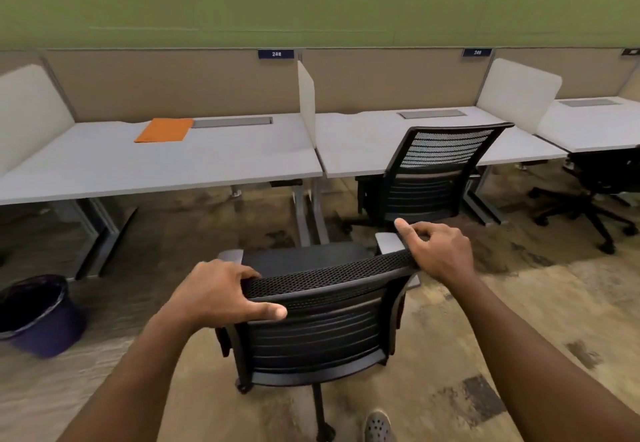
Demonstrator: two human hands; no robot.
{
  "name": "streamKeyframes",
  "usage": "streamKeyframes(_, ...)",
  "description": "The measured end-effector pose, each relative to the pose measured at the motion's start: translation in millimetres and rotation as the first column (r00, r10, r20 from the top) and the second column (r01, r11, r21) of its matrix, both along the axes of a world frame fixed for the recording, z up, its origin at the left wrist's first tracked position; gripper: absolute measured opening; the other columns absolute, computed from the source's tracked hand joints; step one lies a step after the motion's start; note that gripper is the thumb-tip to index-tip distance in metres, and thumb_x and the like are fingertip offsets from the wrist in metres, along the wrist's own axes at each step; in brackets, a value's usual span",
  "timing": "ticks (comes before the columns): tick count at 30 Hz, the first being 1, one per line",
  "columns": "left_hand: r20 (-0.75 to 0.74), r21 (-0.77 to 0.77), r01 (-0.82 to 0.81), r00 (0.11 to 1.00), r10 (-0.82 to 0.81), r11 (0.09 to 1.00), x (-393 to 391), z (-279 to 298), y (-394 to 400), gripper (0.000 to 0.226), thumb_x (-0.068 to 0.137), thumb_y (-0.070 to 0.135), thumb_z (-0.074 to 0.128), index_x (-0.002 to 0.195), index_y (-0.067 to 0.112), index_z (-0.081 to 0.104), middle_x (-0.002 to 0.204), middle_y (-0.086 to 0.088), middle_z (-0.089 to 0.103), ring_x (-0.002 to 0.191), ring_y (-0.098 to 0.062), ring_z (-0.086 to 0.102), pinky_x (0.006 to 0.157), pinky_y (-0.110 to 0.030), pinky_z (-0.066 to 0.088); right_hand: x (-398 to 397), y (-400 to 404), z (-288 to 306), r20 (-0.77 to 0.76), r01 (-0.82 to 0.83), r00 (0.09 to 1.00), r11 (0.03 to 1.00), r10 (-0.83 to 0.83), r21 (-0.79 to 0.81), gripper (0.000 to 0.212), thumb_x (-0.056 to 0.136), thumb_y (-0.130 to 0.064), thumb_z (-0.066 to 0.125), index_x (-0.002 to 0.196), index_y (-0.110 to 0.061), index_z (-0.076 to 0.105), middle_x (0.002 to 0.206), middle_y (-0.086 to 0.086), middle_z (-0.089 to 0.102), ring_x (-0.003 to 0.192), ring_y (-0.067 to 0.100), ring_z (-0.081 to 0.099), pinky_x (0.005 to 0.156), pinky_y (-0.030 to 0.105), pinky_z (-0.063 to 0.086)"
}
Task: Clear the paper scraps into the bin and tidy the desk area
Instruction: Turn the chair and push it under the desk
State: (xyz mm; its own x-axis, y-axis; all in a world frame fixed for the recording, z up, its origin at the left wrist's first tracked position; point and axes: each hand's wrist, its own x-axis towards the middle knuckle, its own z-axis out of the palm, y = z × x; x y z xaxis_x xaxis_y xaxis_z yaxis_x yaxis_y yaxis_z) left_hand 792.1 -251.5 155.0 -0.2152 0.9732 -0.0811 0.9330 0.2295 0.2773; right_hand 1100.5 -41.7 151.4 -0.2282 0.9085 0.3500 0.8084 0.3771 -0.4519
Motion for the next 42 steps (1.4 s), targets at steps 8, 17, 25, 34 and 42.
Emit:
streamKeyframes(8, -0.224, 0.297, -0.221, 0.930, 0.293, 0.929, 2.4, -2.3, -50.8, 0.094, 0.074, 0.090, -0.004, 0.096, 0.036, 0.071, 0.074, 0.014, 0.069, 0.061, -0.002, 0.056, 0.047, -0.022, 0.033, -32.0, -43.2, 2.6, -0.108, -0.077, 0.991, 0.996, 0.080, 0.035, 0.073, 0.074, -0.090, 0.022, 0.090, -0.038, 0.071, 0.073, -0.017, 0.061, 0.079, 0.013, 0.058, 0.071, 0.037, 0.049)
streamKeyframes(17, -0.234, 0.251, -0.501, 0.799, 0.555, 0.828, -24.0, -8.6, -73.5, 0.098, 0.078, 0.085, -0.002, 0.132, 0.028, 0.058, 0.142, 0.000, 0.053, 0.130, -0.023, 0.048, 0.110, -0.046, 0.028, -74.7, -49.0, 6.9, -0.081, -0.215, 0.974, 0.976, 0.213, -0.018, 0.078, 0.071, -0.092, 0.017, 0.107, -0.043, 0.066, 0.096, -0.011, 0.070, 0.097, 0.016, 0.060, 0.085, 0.044, 0.049)
streamKeyframes(25, -0.198, 0.300, -0.586, 0.734, 0.650, 0.753, -51.1, -7.4, -69.7, 0.093, 0.080, 0.083, 0.005, 0.138, 0.025, 0.052, 0.151, -0.001, 0.043, 0.138, -0.021, 0.038, 0.117, -0.048, 0.017, -124.3, -19.4, 4.5, 0.159, -0.255, 0.950, 0.962, 0.267, -0.093, 0.088, 0.075, -0.089, 0.004, 0.129, -0.042, 0.054, 0.142, -0.014, 0.049, 0.134, 0.015, 0.038, 0.103, 0.044, 0.034)
streamKeyframes(34, -0.178, 0.325, -0.634, 0.687, 0.704, 0.701, -112.8, -9.0, -44.6, 0.086, 0.082, 0.080, 0.015, 0.129, 0.024, 0.060, 0.144, -0.002, 0.051, 0.133, -0.022, 0.044, 0.115, -0.048, 0.022, -204.1, 28.2, 0.5, 0.262, -0.397, 0.876, 0.914, 0.404, -0.080, 0.087, 0.081, -0.082, -0.002, 0.142, -0.036, 0.039, 0.155, -0.010, 0.029, 0.145, 0.012, 0.017, 0.117, 0.042, 0.007)
streamKeyframes(42, -0.172, 0.308, -0.680, 0.648, 0.742, 0.666, -195.0, -6.6, -22.4, 0.080, 0.082, 0.076, 0.018, 0.121, 0.025, 0.065, 0.129, -0.002, 0.064, 0.120, -0.024, 0.055, 0.109, -0.048, 0.032, -301.9, 61.5, -0.6, 0.201, -0.422, 0.878, 0.901, 0.434, -0.103, 0.088, 0.074, -0.089, -0.001, 0.126, -0.044, 0.055, 0.121, -0.003, 0.067, 0.113, 0.025, 0.058, 0.083, 0.043, 0.044)
